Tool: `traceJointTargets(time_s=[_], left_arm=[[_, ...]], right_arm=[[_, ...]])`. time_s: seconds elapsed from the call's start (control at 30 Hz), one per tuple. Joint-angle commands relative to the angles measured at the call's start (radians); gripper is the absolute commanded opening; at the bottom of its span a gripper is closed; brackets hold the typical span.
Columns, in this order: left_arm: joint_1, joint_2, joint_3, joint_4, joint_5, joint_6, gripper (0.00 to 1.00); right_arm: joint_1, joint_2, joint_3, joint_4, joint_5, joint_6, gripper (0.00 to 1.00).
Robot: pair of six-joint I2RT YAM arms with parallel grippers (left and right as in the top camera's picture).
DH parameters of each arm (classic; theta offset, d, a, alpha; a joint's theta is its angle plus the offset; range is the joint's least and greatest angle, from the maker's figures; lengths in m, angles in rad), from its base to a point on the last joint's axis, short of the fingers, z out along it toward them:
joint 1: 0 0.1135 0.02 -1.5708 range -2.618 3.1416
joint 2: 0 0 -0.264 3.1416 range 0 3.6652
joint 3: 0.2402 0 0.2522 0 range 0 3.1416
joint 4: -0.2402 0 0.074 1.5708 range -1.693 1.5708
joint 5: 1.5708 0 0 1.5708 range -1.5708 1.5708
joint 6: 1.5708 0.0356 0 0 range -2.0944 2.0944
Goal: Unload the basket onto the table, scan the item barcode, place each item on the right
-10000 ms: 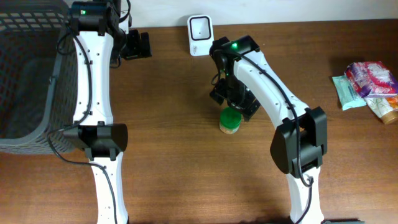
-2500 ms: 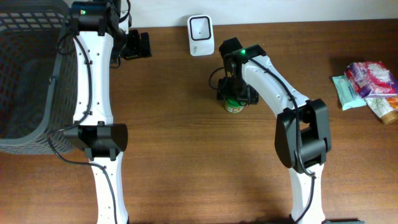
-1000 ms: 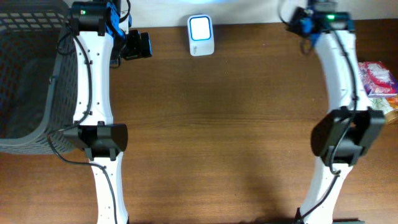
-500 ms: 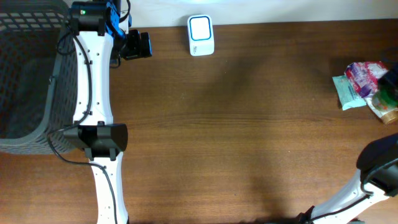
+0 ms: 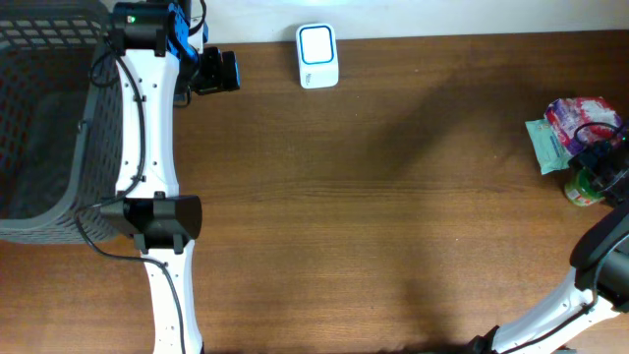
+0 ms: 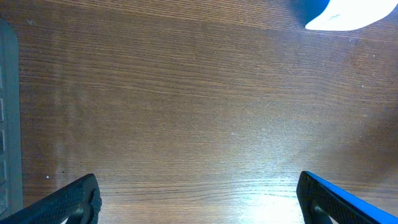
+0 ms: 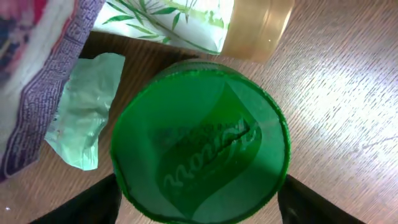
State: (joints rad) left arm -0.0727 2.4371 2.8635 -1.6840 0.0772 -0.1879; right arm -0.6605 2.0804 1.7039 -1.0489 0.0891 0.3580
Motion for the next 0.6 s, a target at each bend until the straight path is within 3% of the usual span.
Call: traceJointTargets(time_s=[0.0,0.1,0.27,0.37,0.43,0.57], left_arm=[[0.001,-0.008,-0.001,-0.001,-0.004,-0.002,0.99],[0.001,-0.008,-0.001,-0.001,-0.003,-0.002,0.99],[0.001,-0.008,-0.001,-0.001,-0.003,-0.002,0.99],[0.001,-0.008,-0.001,-0.001,-0.003,-0.002,0.99],[0.001,-0.008,-0.001,-0.001,-0.003,-0.002,0.99],[0.001,-0.008,-0.001,-0.001,-0.004,-0.002,0.99]], right_arm=[[-0.001,-0.021,0.059,-0.063,-0.038,-0.002,0.78],[0.008,-0.115,0.23,-0.274,-0.077,0.04,0.88],[0.129,-0.42,0.239,-0.512,-0.154,0.041,0.99],[0.259,-0.653,0.113,-0.501,-0.145,0.05,0.99],[0.36,-0.855,-0.064,-0.475,-0.146,0.05,0.99],[0.464,-1.068,-0.328,-0.48,-0.172,0.05,0.99]])
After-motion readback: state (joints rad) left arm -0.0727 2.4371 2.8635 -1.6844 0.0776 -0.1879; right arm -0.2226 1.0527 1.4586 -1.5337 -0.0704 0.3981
